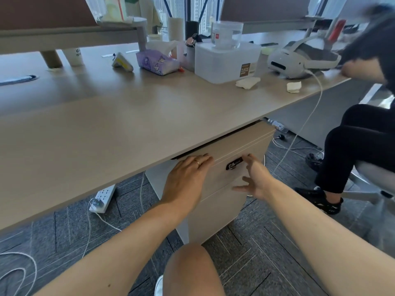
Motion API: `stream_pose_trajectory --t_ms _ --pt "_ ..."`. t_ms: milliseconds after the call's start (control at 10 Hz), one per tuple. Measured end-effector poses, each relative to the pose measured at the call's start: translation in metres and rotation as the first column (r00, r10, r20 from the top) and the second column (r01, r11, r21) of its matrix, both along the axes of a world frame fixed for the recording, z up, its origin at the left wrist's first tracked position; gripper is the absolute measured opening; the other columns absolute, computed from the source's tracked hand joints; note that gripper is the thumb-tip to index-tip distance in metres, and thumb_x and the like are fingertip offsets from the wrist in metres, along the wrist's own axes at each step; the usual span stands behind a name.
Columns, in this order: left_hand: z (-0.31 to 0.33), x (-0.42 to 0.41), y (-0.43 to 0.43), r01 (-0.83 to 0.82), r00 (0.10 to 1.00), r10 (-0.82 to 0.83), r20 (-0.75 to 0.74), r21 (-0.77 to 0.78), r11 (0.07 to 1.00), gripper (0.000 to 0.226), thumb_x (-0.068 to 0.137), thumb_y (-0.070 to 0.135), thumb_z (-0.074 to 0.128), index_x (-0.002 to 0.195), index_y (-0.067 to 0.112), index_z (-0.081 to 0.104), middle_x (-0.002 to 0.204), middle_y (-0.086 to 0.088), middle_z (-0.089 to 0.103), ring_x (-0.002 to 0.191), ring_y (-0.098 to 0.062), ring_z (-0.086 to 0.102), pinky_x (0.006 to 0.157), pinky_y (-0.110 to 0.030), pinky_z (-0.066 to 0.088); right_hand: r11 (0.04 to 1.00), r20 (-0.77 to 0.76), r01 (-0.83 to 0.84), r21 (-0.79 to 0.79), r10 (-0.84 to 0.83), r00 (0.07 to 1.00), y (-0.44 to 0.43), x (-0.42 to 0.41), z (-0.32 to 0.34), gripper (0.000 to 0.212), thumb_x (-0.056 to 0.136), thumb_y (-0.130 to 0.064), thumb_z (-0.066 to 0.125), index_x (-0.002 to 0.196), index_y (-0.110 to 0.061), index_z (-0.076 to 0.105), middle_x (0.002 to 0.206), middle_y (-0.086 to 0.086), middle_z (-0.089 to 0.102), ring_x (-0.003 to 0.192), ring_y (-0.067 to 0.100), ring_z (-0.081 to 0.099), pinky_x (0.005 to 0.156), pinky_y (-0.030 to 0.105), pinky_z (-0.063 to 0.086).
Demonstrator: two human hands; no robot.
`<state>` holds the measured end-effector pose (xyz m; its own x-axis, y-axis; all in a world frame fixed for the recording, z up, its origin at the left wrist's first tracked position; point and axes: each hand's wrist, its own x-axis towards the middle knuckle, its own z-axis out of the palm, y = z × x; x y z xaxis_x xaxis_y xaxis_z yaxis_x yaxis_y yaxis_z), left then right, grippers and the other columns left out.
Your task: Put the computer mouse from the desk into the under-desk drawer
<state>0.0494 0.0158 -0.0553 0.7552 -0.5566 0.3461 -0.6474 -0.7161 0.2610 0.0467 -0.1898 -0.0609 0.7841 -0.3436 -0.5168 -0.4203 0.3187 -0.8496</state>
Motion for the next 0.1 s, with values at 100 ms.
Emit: stream_pose_trajectory --t_ms 100 --pt "0.016 -0.008 -0.0016 0.022 0.993 -0.013 -0.114 0.085 0.996 0.075 0.09 0.017 0.067 0.157 0.017 0.032 0.164 0.0 0.033 0.147 -0.017 0.028 0.118 -0.029 0.02 0.908 -0.091 -0.112 -0.403 0.082 0.992 -0.0099 -0.0221 0.0166 0.071 0.1 -0.041 0.05 0.16 -0.028 0.015 0.167 0.003 0.021 0.149 0.034 0.028 0.111 0.052 0.039"
